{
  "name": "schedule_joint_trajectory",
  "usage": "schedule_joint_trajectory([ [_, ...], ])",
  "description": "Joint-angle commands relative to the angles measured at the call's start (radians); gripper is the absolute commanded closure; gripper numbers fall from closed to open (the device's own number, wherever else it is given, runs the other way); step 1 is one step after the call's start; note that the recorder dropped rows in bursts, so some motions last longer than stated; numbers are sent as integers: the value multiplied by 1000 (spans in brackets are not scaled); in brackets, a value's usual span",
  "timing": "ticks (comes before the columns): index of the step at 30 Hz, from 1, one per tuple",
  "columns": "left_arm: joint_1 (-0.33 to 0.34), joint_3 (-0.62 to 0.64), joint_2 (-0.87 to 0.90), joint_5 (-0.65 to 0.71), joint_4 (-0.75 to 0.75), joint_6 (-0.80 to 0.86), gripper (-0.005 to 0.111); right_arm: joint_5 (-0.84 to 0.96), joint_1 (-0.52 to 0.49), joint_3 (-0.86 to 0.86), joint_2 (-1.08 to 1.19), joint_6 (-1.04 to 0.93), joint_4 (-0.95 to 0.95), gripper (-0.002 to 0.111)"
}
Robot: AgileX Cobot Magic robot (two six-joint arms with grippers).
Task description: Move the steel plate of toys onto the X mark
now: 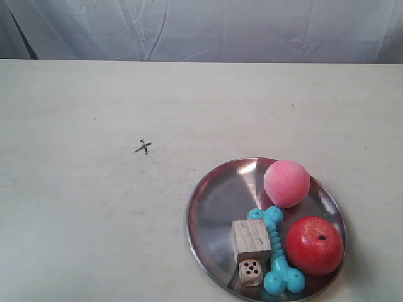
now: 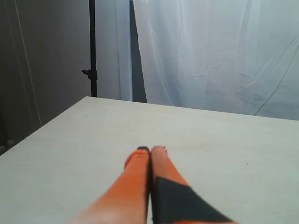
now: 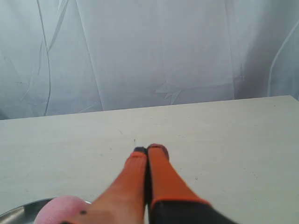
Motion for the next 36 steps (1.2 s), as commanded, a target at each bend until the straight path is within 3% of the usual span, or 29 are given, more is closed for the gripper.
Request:
schedule_joint_trajectory([
  [1,-3,4,-5,2,4,-3,107,-5,-6,2,-7,-1,-1,109],
  [9,-3,4,-5,2,4,-3,107,-26,-6,2,-7,6,8,109],
  [14,-3,4,-5,2,4,-3,107,-94,-6,2,-7,207,401,109],
  [21,-3,4,-5,-28,14,-5,107,-113,-6,2,-7,207,462,109],
  [24,-3,4,-5,-152,-17,-10,107,-131,-6,2,-7,230,486,109],
  [31,-3,4,-5,-683,-49,-10,107,-120,-6,2,-7,266,608,109],
  [36,-3,4,-5,-944,-56,-1,107,-145,-6,2,-7,266,629,109],
])
